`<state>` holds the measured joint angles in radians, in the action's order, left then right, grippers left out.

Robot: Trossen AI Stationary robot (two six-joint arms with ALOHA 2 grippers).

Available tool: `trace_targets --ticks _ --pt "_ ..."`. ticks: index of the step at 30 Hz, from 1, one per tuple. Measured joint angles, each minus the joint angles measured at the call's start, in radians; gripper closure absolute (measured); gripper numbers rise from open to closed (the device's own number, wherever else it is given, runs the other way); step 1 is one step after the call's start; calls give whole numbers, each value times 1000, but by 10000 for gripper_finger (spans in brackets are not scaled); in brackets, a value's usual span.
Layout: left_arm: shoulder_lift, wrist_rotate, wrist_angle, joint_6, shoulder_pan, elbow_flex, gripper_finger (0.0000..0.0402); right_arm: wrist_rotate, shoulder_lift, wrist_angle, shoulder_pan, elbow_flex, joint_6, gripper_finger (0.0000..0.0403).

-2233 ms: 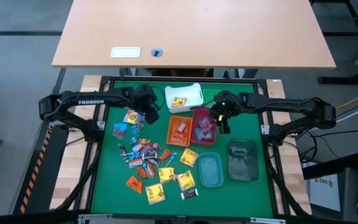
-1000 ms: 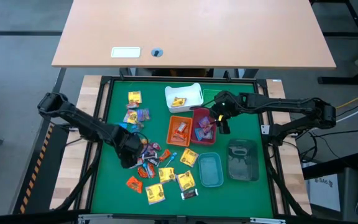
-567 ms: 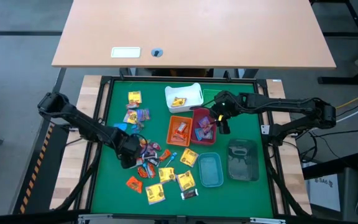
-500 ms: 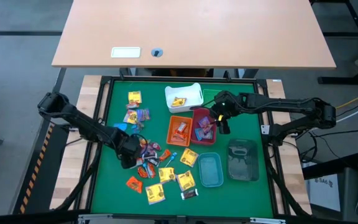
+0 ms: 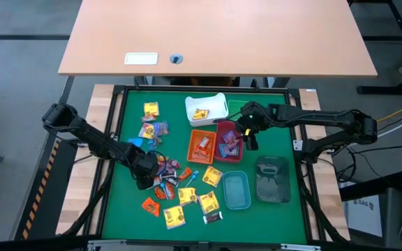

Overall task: Sort candy
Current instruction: Put the blue lollipop into the green basket

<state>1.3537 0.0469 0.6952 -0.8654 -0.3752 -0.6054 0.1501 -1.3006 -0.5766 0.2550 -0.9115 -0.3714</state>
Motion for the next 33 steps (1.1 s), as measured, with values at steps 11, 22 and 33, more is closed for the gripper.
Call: trace_targets --ticks 11,22,33 --pt "0 -8 78 3 4 -128 401 0 0 10 0 0 0 207" --pt "0 -232 -87 163 126 -228 401 88 0 219 0 0 1 207" --pt "5 -325 -497 485 295 -228 401 207 0 538 0 0 1 207"
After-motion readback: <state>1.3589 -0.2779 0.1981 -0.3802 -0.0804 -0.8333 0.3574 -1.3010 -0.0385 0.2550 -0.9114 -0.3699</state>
